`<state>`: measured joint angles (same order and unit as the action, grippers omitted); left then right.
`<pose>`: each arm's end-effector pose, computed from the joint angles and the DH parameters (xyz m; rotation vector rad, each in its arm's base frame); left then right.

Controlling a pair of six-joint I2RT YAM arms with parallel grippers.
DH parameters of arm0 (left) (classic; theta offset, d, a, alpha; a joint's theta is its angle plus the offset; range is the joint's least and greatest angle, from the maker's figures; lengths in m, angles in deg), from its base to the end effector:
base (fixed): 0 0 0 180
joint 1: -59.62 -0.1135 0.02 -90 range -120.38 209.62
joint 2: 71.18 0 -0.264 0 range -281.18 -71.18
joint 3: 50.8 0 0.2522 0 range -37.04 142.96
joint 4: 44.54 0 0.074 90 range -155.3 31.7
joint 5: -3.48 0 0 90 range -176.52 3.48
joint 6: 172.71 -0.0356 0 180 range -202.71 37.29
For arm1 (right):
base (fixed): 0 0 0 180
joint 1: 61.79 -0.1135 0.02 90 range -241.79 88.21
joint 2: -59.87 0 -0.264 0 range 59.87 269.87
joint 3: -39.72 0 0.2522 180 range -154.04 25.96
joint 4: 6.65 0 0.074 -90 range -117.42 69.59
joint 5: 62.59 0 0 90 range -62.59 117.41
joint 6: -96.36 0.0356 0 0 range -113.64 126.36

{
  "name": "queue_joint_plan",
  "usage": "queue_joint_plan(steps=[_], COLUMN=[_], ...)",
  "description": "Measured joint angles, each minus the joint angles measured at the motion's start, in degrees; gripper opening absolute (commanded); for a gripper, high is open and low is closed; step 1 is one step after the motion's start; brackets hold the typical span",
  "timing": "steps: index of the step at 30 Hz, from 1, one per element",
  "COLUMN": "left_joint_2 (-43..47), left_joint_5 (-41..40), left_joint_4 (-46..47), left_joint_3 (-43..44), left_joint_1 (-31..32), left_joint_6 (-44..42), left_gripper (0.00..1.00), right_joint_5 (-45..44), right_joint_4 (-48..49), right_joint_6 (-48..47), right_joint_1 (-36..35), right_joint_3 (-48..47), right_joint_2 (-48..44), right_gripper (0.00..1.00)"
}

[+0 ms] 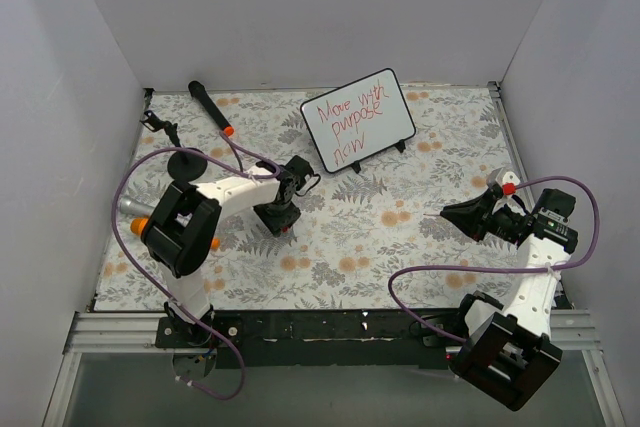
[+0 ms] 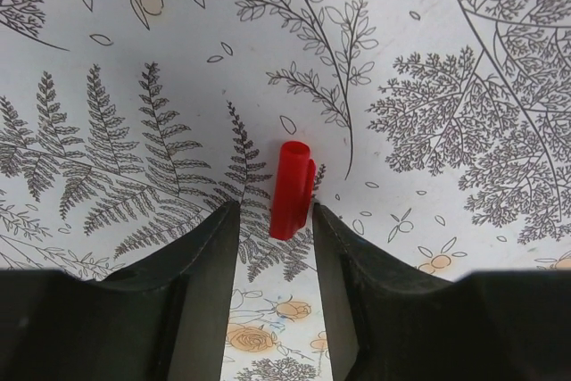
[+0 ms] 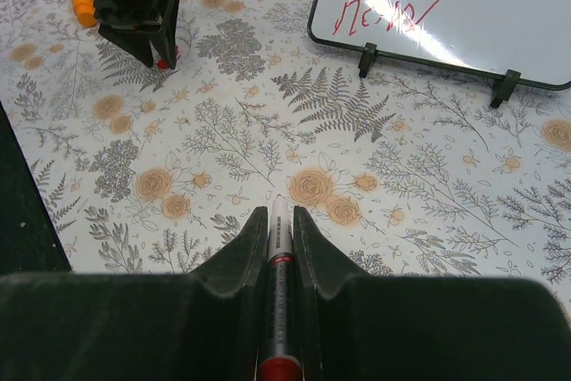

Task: Write a sentence on the whiteboard
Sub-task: Pick up the pen cap from the center of the board.

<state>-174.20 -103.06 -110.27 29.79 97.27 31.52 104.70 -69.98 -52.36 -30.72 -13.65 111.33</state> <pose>0.2564 -0.1850 0.1664 -1.7732 2.2354 0.0563 0.1436 -0.0460 0.2565 -0.7779 1.6429 0.6887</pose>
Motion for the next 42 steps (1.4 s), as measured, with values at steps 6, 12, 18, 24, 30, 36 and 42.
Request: queue_joint_plan(steps=[6,12,18,24,30,36,42], left_joint_2=[0.02,0.79,1.11,3.74,6.78,6.75,7.1], left_joint_5=[0.0,-0.13,-0.44,-0.42,1.6,2.64,5.2], left_joint_4=[0.52,1.79,3.1,6.88,11.82,13.92,19.06], left_joint_3=[-0.22,-1.29,-1.86,-5.33,-9.22,-9.25,-10.19], left_joint_1=[-0.92,-1.22,-1.55,-1.6,-2.34,-2.62,-3.15], left_joint_6=[0.02,0.0,0.0,-1.38,-4.83,-10.03,-15.58], left_gripper=[0.37,0.38,0.33,0.31,0.3,0.33,0.37], right_joint_5=[0.0,0.0,0.0,0.0,0.0,0.0,-0.02], right_joint_4=[-0.02,0.0,0.0,0.0,-0.02,-0.02,-0.02], right_joint_6=[0.0,0.0,0.0,-0.02,-0.02,-0.04,-0.07], right_joint_1=[0.0,0.0,0.0,0.0,0.0,0.0,0.0], right_joint_3=[0.0,0.0,0.0,0.0,0.0,0.0,0.0], right_joint_2=[0.0,0.0,0.0,0.0,0.0,0.0,0.0], right_gripper=[0.01,0.01,0.01,0.01,0.01,0.01,0.01])
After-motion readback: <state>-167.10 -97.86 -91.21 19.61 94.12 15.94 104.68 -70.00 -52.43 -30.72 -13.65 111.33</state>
